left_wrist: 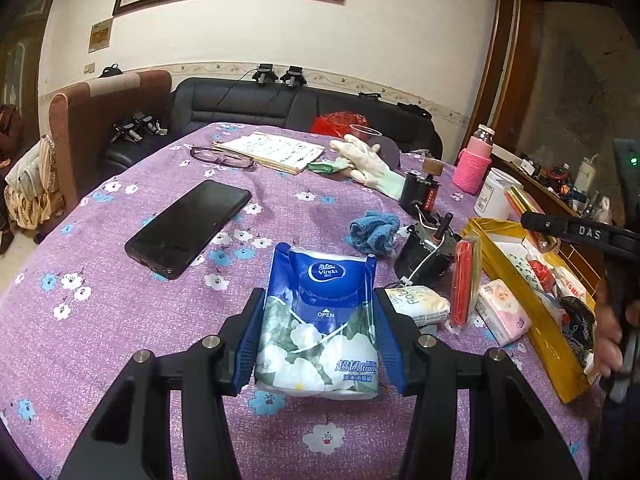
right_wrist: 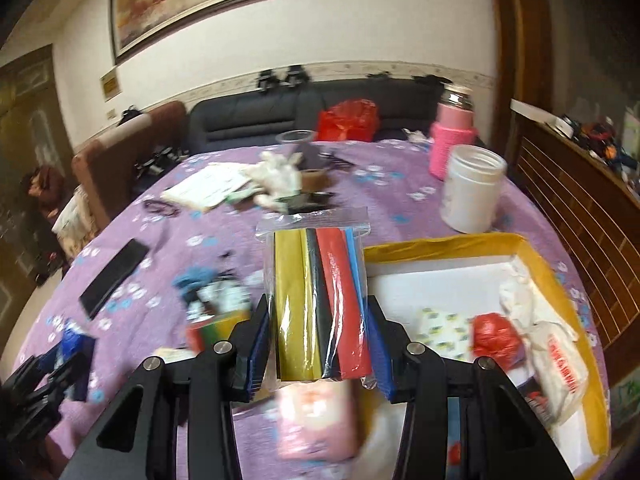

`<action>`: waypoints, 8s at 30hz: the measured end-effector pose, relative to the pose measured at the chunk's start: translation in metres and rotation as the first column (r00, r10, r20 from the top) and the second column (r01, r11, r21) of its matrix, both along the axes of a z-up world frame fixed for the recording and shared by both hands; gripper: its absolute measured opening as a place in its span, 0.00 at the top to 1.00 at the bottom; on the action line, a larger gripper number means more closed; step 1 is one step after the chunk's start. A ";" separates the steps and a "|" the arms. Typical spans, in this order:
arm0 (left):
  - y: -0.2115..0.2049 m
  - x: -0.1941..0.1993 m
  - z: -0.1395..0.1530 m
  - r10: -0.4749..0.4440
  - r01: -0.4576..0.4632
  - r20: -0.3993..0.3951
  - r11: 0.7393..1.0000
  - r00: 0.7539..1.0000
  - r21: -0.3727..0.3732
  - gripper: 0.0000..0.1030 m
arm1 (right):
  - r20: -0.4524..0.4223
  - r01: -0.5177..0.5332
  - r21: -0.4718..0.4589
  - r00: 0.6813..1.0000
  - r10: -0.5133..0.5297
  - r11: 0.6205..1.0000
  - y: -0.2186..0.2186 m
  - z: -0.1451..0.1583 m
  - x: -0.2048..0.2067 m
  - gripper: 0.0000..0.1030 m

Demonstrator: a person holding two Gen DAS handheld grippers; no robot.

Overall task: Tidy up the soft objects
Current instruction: 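Carry the strips bag and blue tissue pack toward the yellow tray with both tools, then lower the strips bag and blue tissue pack over the tray with both tools, then open the right tool to drop the strips bag while the left releases the tissue pack, then move both open tools back toward the remaining items on the table, then grasp the bag of coloured sponge strips with the right tool while the left grasps the white Face tissue pack, then carry the sponge strips bag and white tissue pack over the tray with both tools, then lower both items into the tray and open both tools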

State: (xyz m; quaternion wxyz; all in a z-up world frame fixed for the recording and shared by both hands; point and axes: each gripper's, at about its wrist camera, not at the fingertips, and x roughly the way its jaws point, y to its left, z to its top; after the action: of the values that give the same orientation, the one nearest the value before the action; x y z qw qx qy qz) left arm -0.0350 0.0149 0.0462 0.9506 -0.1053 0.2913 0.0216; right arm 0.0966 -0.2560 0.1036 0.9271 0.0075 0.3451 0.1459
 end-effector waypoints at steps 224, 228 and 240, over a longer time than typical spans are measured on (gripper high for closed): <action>-0.296 0.127 -0.023 -0.493 0.515 -0.194 0.853 0.848 0.086 0.37 | -0.253 0.378 0.214 0.912 -0.323 0.901 -0.173 -0.040 0.056 0.61; -0.294 0.127 -0.021 -0.491 0.511 -0.191 0.856 0.850 0.074 0.37 | -0.256 0.367 0.215 0.915 -0.311 0.905 -0.170 -0.041 0.056 0.60; -0.286 0.121 -0.009 -0.483 0.498 -0.177 0.866 0.857 0.043 0.26 | -0.188 0.388 0.249 0.918 -0.348 0.887 -0.179 -0.024 0.047 0.47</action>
State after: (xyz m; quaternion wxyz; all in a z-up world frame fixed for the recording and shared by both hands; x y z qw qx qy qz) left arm 0.0861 -0.2712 0.0370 0.9018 0.0162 0.3827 -0.2002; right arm 0.1432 -0.4350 0.0797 0.9012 0.2147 0.3764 0.0138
